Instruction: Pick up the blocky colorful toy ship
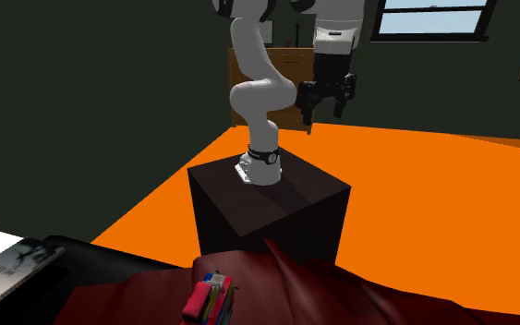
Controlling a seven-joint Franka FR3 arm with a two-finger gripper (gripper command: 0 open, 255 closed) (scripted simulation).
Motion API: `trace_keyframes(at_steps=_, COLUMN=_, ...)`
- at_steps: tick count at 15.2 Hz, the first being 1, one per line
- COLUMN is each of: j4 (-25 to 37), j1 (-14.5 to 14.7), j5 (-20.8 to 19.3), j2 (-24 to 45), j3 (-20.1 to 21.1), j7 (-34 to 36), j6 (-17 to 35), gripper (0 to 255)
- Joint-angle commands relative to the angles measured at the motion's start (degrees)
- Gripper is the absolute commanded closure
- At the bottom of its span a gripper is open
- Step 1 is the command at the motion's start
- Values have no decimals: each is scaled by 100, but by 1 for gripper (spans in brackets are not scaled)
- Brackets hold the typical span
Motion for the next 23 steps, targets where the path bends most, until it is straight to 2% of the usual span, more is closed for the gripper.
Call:
trace_keyframes(at_steps=1, j4=-72, j1=-118, j5=-126, j2=180, j3=-145, j7=-102, j6=288, gripper=0)
trace_keyframes(at_steps=8, j4=-59, j1=-477, j5=-448, j2=1151, j3=-677, j7=-459, j6=1352, gripper=0)
trace_keyframes(at_steps=13, j4=143, j1=-683, j5=-529, j2=1981, j3=-1059, j7=-737, j6=2064, gripper=0)
trace_keyframes(at_steps=18, j4=500, j1=-857, j5=-425, j2=2892, j3=-1416, j7=-1075, j6=2695, gripper=0)
trace_keyframes(at_steps=23, j4=1002, j1=-1057, j5=-100, j2=3860, j3=-1695, j7=-1497, j6=3205, gripper=0)
